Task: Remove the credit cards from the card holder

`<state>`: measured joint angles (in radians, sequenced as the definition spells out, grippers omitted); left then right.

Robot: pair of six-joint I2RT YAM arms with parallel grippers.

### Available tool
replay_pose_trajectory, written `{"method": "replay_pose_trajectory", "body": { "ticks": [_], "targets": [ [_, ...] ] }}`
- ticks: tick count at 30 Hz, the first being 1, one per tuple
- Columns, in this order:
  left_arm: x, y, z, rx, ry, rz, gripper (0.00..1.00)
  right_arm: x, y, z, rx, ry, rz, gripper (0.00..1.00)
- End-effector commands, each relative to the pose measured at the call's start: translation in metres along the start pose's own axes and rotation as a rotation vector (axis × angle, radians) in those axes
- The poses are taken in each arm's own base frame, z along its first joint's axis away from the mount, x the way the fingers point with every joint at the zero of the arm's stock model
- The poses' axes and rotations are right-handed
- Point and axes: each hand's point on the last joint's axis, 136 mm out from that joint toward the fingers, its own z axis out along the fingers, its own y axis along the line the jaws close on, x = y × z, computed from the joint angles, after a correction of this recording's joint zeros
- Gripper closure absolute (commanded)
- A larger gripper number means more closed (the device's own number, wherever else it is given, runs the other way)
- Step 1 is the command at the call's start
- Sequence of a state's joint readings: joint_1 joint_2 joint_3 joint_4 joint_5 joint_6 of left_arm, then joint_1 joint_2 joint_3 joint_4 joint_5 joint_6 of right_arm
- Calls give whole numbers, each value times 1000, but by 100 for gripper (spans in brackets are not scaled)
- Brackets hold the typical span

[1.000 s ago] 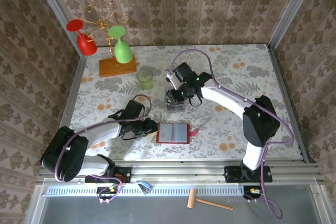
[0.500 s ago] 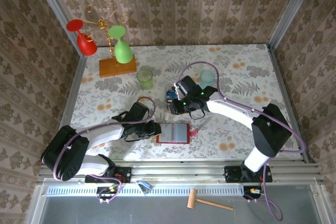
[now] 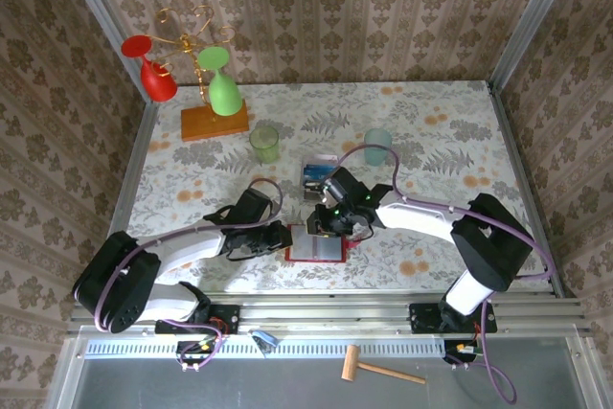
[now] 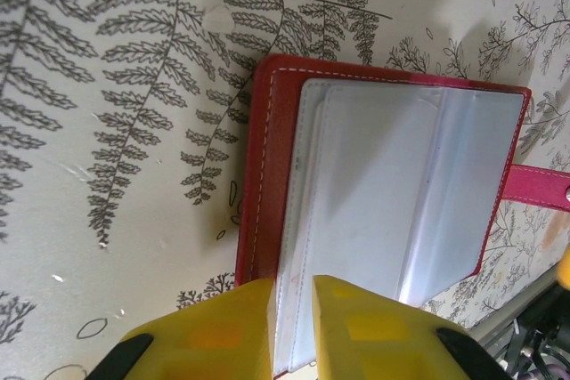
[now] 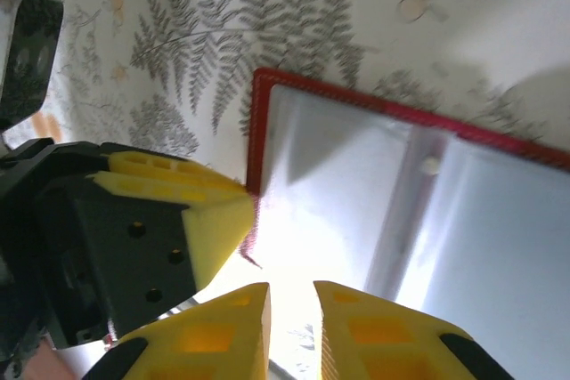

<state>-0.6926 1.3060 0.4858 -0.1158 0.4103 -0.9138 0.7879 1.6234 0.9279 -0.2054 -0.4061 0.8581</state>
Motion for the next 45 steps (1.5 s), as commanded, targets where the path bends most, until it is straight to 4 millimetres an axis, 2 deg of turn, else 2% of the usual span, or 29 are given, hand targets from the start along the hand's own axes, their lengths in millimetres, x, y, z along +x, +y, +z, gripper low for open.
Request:
{"method": "replay_pose_trajectory", "body": {
  "ticks": [1,7,21,33,43,45],
  "targets": [
    [4,7,-2,-25,-4,-9,84,7,8,13,-61,24,66,82],
    [9,12,3,-22,20,-20,89,14,3,29,-40,55,91,79],
    [18,22,6,-40,43,-39,91,23,-17,42,28,84,113,72],
    [20,26,6,-56,47,-45,91,27,-33,40,104,93,98,70],
    [22,29,5,-67,57,-47,91,26,-38,31,127,72,90,70],
    [22,29,5,-66,57,-47,91,24,-34,28,109,63,86,70]
  ]
}}
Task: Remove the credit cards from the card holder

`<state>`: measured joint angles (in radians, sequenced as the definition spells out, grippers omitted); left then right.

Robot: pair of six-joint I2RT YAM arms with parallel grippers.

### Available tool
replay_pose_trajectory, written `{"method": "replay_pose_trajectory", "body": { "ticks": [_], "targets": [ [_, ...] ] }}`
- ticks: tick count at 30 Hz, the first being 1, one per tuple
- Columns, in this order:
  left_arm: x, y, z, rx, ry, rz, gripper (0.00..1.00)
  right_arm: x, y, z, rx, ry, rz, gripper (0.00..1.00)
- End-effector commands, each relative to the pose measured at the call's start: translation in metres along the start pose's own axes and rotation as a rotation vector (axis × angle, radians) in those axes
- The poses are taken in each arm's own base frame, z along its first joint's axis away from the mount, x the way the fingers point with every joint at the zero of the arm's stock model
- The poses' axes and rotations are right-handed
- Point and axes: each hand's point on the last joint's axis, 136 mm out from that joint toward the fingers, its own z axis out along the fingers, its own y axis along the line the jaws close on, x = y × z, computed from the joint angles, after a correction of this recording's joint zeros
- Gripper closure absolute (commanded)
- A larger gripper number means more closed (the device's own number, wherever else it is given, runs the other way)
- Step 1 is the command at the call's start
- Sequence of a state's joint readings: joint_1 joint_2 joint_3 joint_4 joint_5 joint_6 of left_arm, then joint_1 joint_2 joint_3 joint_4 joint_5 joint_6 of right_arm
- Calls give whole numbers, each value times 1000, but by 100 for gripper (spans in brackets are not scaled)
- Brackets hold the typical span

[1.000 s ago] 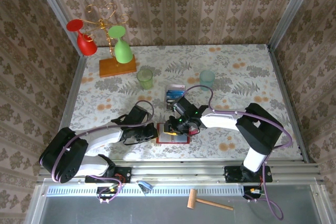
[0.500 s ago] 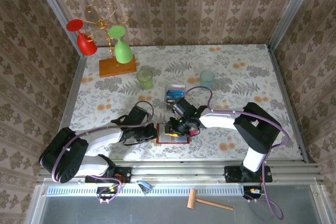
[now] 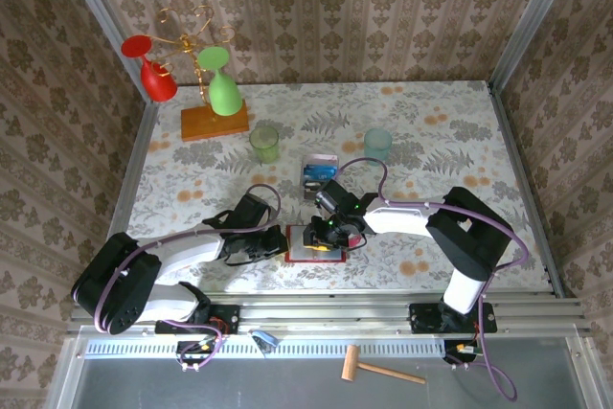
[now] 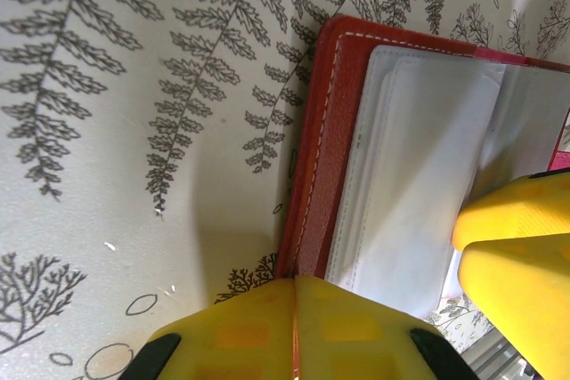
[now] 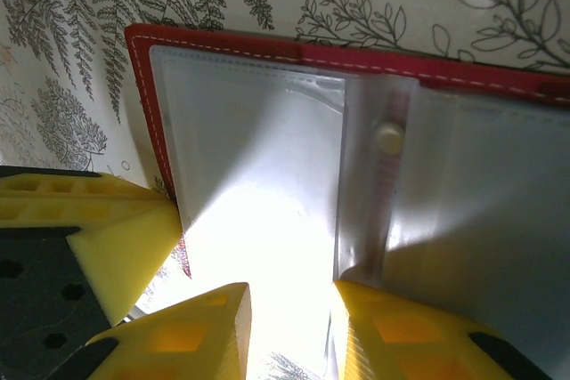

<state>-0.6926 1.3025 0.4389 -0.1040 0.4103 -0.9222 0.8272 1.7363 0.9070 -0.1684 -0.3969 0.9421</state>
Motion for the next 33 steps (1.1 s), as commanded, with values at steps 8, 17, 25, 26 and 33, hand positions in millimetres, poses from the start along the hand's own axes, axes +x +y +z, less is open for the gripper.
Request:
{"method": "replay_pose_trajectory", "body": {
  "ticks": [8,17,25,26,33],
  "targets": [
    [11,13,1,-43,36,-24,91,0,24,-6,-99,-4,-25,73],
    [11,14,1,-44,39,-24,91,0,16,13,-52,48,-12,72],
    [12,17,2,-52,42,-27,91,3,-3,7,29,35,-7,72],
    [12,18,2,-53,44,-30,91,3,-5,6,31,33,-6,72],
    [13,20,3,-56,47,-33,91,2,-7,-1,16,13,-3,72]
  ]
}}
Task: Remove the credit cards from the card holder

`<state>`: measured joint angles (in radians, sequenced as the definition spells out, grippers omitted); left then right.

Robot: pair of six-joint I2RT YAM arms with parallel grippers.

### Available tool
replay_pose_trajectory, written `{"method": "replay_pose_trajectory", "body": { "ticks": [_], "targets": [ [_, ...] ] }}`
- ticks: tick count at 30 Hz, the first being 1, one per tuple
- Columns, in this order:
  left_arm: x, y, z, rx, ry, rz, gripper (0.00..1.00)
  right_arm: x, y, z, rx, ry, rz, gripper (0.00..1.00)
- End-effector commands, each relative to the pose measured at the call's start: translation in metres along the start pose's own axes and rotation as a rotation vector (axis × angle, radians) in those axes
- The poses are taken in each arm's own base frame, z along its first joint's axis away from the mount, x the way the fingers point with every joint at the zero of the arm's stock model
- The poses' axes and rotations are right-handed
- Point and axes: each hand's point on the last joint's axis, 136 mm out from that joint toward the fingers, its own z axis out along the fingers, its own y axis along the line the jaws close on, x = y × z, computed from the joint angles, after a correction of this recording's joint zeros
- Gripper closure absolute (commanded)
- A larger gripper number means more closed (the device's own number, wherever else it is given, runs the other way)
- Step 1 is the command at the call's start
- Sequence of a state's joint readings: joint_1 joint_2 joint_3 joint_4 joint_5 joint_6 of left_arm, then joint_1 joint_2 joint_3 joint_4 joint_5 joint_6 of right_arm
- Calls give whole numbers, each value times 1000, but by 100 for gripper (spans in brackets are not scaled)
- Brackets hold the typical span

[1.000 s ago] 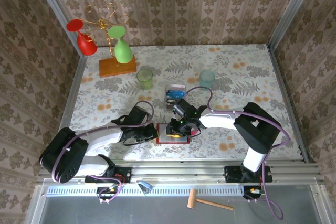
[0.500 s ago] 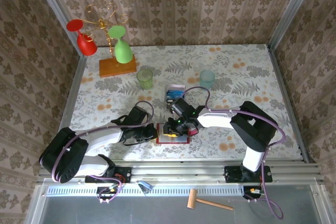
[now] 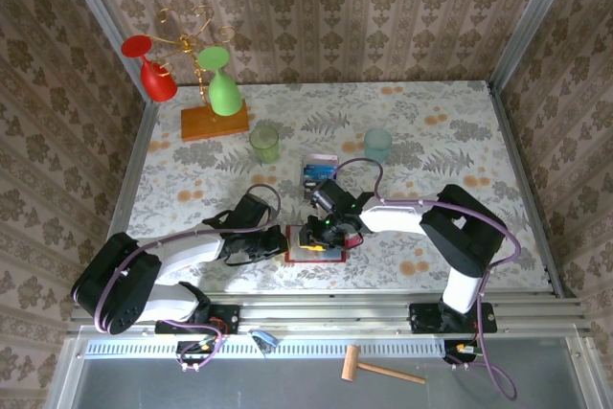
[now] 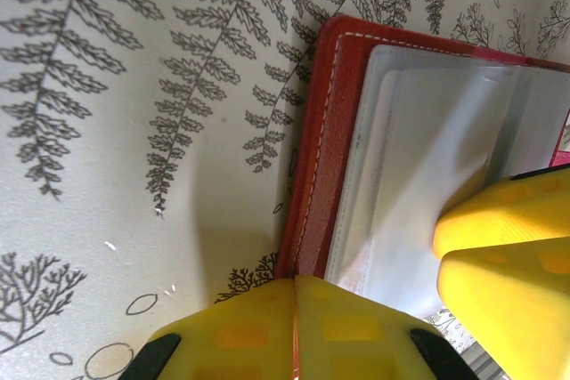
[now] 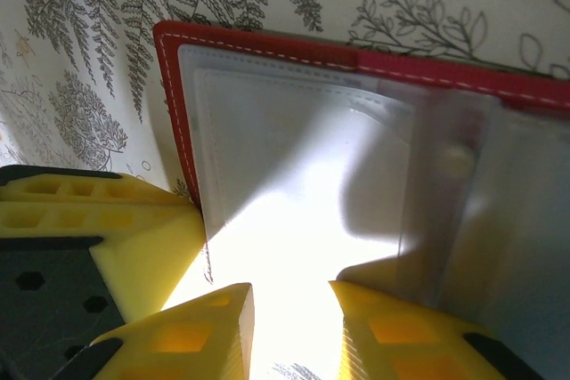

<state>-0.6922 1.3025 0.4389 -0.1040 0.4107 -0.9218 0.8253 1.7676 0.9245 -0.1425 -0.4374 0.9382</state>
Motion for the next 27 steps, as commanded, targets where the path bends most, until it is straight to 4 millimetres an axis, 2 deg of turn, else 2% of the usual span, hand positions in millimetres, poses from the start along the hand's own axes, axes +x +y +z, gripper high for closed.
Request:
{"method": "replay_pose_trajectory", "body": {
  "ticks": [1,8,14,20,27],
  "targets": [
    [13,19,3,-55,47,-32,91,3,-13,-9,43,-14,2,72],
    [9,15,1,-52,42,-29,91,1,-9,-11,-28,-30,-3,73],
    [2,4,-4,-41,26,-12,91,-1,-6,-9,-115,-49,1,73],
    [-7,-12,-11,-13,6,-4,90,-2,-5,-10,-184,-70,4,73],
    [-19,-41,-17,79,-29,-20,84,-1,-9,-10,-216,-73,6,73]
  ]
}}
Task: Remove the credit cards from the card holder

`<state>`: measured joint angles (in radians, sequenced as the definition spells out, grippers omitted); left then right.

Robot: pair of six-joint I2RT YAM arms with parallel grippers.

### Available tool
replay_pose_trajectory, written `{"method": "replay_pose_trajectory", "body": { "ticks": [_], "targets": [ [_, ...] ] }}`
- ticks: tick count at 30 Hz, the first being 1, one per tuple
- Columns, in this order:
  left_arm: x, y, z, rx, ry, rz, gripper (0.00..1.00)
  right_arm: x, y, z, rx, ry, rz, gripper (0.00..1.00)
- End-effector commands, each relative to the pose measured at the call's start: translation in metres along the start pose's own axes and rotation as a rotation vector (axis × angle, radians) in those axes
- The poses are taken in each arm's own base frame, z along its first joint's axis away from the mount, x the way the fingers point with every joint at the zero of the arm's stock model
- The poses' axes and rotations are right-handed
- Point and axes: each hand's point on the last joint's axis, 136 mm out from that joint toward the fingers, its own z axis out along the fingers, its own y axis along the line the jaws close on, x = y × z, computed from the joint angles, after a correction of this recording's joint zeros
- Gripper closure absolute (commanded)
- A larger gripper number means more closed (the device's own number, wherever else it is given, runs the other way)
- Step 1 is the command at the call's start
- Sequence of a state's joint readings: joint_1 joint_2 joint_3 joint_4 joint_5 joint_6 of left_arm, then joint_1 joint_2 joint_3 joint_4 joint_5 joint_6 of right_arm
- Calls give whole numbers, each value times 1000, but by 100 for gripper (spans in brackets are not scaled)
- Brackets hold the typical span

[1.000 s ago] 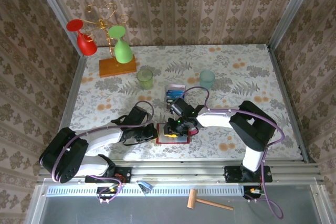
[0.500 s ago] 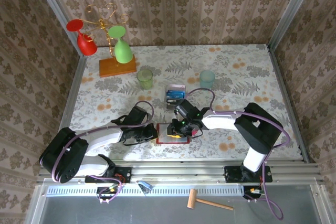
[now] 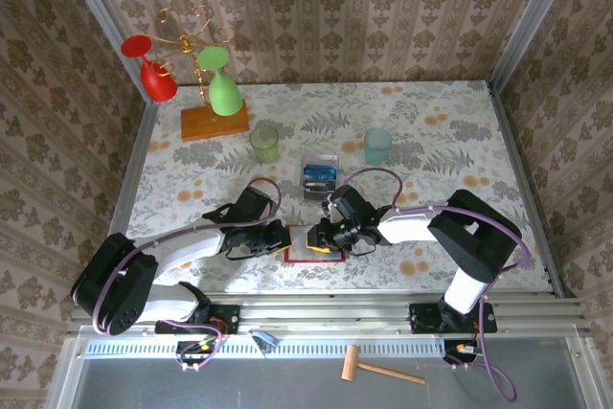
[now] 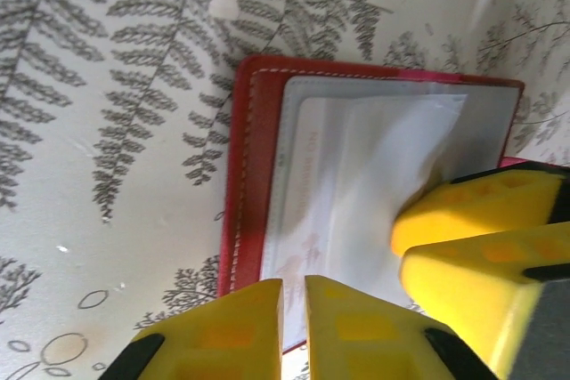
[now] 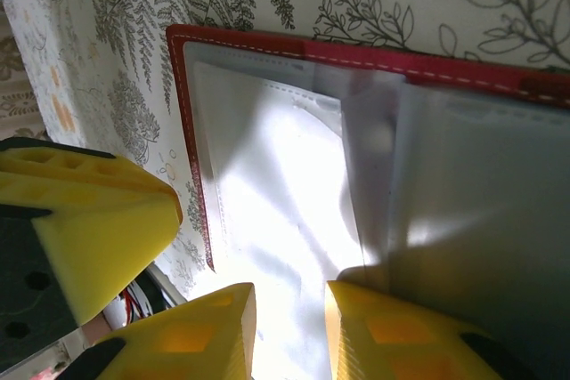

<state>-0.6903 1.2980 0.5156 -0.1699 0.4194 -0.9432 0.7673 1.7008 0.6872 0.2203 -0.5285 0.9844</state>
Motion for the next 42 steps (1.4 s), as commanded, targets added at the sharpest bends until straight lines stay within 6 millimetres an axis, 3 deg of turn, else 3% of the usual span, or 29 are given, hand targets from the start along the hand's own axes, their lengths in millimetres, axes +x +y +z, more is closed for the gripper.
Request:
{"method": "replay_pose_trajectory", "body": {
  "ticks": [1,6,14,27,32,42],
  "targets": [
    [-10,-23,-7,66,-26,-7,82,-1,0,-2,-28,-13,11,73],
    [-10,-27,-2,65,-7,-8,72,-3,-3,-1,-47,-13,32,73],
    [-8,-25,8,51,19,-15,67,-2,-6,0,-62,-17,49,73],
    [-7,-28,19,70,36,-19,70,0,-8,0,-62,-11,52,73],
    [-8,-33,21,87,36,-17,78,0,-7,-1,-65,-11,49,74],
    [-14,-40,17,104,11,2,77,-3,8,-15,-64,-26,16,71]
  ]
}}
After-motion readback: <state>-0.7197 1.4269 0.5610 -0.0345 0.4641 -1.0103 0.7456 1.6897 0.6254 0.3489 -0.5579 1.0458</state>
